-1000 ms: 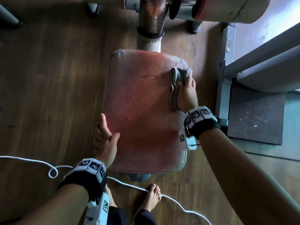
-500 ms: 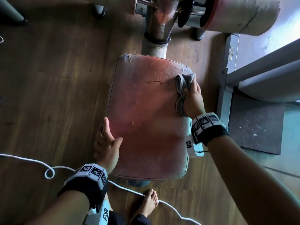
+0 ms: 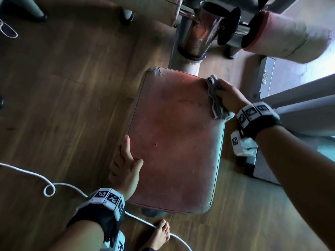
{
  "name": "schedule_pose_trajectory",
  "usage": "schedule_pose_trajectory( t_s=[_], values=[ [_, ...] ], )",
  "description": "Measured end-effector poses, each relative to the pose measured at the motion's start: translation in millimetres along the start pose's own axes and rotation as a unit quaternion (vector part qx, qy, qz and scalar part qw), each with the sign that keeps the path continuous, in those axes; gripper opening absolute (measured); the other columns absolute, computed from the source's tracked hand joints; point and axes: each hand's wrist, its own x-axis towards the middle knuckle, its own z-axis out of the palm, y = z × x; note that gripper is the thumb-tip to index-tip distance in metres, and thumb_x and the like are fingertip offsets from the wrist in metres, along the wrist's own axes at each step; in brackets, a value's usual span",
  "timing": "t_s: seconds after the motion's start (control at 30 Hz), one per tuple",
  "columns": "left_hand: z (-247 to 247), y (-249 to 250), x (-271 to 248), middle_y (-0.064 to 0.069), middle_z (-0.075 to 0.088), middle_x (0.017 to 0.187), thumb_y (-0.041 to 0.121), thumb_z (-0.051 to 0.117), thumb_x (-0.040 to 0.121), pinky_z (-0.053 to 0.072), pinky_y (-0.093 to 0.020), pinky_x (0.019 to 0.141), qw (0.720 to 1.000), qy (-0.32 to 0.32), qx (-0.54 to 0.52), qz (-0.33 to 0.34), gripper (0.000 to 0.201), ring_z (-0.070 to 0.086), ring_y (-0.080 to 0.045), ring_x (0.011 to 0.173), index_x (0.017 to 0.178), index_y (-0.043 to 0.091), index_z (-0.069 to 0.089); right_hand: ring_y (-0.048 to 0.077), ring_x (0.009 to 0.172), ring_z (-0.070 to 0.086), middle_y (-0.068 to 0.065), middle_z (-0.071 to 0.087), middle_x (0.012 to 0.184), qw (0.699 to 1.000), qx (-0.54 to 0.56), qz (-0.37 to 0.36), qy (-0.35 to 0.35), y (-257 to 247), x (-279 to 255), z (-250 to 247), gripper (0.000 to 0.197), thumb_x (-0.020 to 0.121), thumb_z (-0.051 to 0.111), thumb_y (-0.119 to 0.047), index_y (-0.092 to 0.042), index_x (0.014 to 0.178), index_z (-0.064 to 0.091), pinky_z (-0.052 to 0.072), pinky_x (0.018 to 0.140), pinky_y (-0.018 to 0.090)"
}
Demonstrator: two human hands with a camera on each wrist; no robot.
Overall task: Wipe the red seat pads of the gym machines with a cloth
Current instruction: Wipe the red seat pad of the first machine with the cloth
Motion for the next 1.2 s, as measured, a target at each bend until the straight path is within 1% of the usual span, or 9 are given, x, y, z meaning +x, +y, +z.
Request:
schedule_pose_trajectory(
  t_s=[0.07, 0.2, 0.4, 0.57, 0.8, 0.87, 0.93, 1.03, 1.2],
  values=[
    [2.2, -0.8, 0.6, 0.001, 0.013, 0.157, 0.033, 0.051, 0.092, 0.02, -0.043, 0.11, 1.0, 0.005, 0.009, -0.001, 0.08, 0.026, -0.028, 0.137, 0.147, 0.046, -0.006, 0.017, 0.092, 0.053, -0.011, 0.06, 0.095, 0.998, -0.032, -0.009, -0.044, -34.0, 7.4, -3.2, 0.023, 0.083, 0.05, -0.049, -0.061, 0.102, 0.057, 0.046, 0.089, 0.042],
    [3.0, -0.6, 0.3, 0.002, 0.012, 0.157, 0.033, 0.051, 0.092, 0.022, -0.045, 0.109, 1.0, 0.006, 0.019, -0.011, 0.081, 0.026, -0.028, 0.136, 0.145, 0.049, -0.007, 0.019, 0.102, 0.054, -0.002, 0.061, 0.116, 0.989, -0.117, -0.076, -0.042, -52.1, 5.1, -7.3, 0.039, 0.099, 0.048, -0.025, -0.027, 0.138, 0.049, 0.034, 0.085, 0.022],
    [2.8, -0.1, -0.1, 0.003, 0.008, 0.158, 0.033, 0.052, 0.092, 0.021, -0.046, 0.111, 1.0, 0.002, 0.008, -0.014, 0.081, 0.022, -0.026, 0.139, 0.145, 0.05, -0.007, 0.019, 0.102, 0.06, -0.003, 0.067, 0.112, 0.995, -0.089, -0.036, -0.031, -24.1, 2.3, -23.9, 0.035, 0.095, 0.054, -0.019, -0.032, 0.127, 0.057, 0.047, 0.091, 0.033],
    [5.7, 1.0, 1.9, 0.002, 0.01, 0.157, 0.032, 0.053, 0.09, 0.023, -0.045, 0.109, 0.999, 0.011, 0.025, -0.03, 0.082, 0.027, -0.029, 0.136, 0.147, 0.047, -0.004, 0.012, 0.105, 0.058, -0.006, 0.066, 0.114, 0.993, -0.091, -0.073, -0.037, -38.0, 10.7, -12.8, 0.042, 0.092, 0.056, -0.016, -0.032, 0.13, 0.056, 0.042, 0.092, 0.027],
    [8.5, -4.5, 3.7, 0.004, 0.01, 0.155, 0.041, 0.047, 0.088, 0.027, -0.045, 0.104, 0.999, 0.018, 0.039, -0.012, 0.081, 0.029, -0.027, 0.132, 0.143, 0.052, -0.012, 0.003, 0.075, 0.055, 0.003, 0.067, 0.091, 0.995, -0.049, -0.047, -0.077, -28.3, 22.0, -21.8, 0.029, 0.093, 0.055, -0.003, -0.013, 0.119, 0.063, 0.042, 0.066, 0.014],
    [8.0, -4.9, 4.4, 0.004, 0.007, 0.156, 0.038, 0.049, 0.089, 0.025, -0.045, 0.106, 0.999, 0.003, 0.027, -0.019, 0.083, 0.025, -0.026, 0.134, 0.143, 0.053, -0.013, -0.004, 0.077, 0.059, -0.007, 0.066, 0.091, 0.991, -0.07, -0.061, -0.093, -45.8, 31.7, -15.9, 0.03, 0.092, 0.059, -0.008, -0.019, 0.12, 0.062, 0.046, 0.076, 0.023],
    [6.9, -5.5, 4.6, 0.002, 0.006, 0.156, 0.036, 0.05, 0.09, 0.024, -0.045, 0.107, 0.999, -0.012, 0.024, -0.024, 0.085, 0.024, -0.026, 0.135, 0.143, 0.051, -0.014, 0.007, 0.105, 0.057, -0.006, 0.063, 0.112, 0.982, -0.13, -0.097, -0.1, -75.9, 42.6, -3.3, 0.04, 0.092, 0.062, -0.019, -0.019, 0.132, 0.058, 0.038, 0.095, 0.024],
    [7.5, -5.9, 3.8, 0.0, 0.009, 0.154, 0.041, 0.047, 0.088, 0.024, -0.045, 0.107, 1.0, -0.006, 0.026, -0.015, 0.083, 0.026, -0.026, 0.133, 0.142, 0.052, -0.016, 0.012, 0.117, 0.049, -0.004, 0.056, 0.126, 0.96, -0.169, -0.183, -0.132, -131.3, 57.1, 24.7, 0.05, 0.092, 0.063, -0.019, -0.019, 0.14, 0.049, 0.03, 0.093, 0.014],
    [3.7, -5.6, 0.7, 0.001, 0.006, 0.156, 0.037, 0.047, 0.09, 0.023, -0.044, 0.107, 1.0, -0.011, 0.004, 0.009, 0.083, 0.022, -0.023, 0.136, 0.142, 0.052, -0.016, 0.019, 0.125, 0.051, 0.004, 0.056, 0.136, 0.941, -0.193, -0.21, -0.184, -151.4, 73.9, 41.0, 0.052, 0.093, 0.061, -0.016, -0.018, 0.143, 0.046, 0.036, 0.108, 0.033]
  ],
)
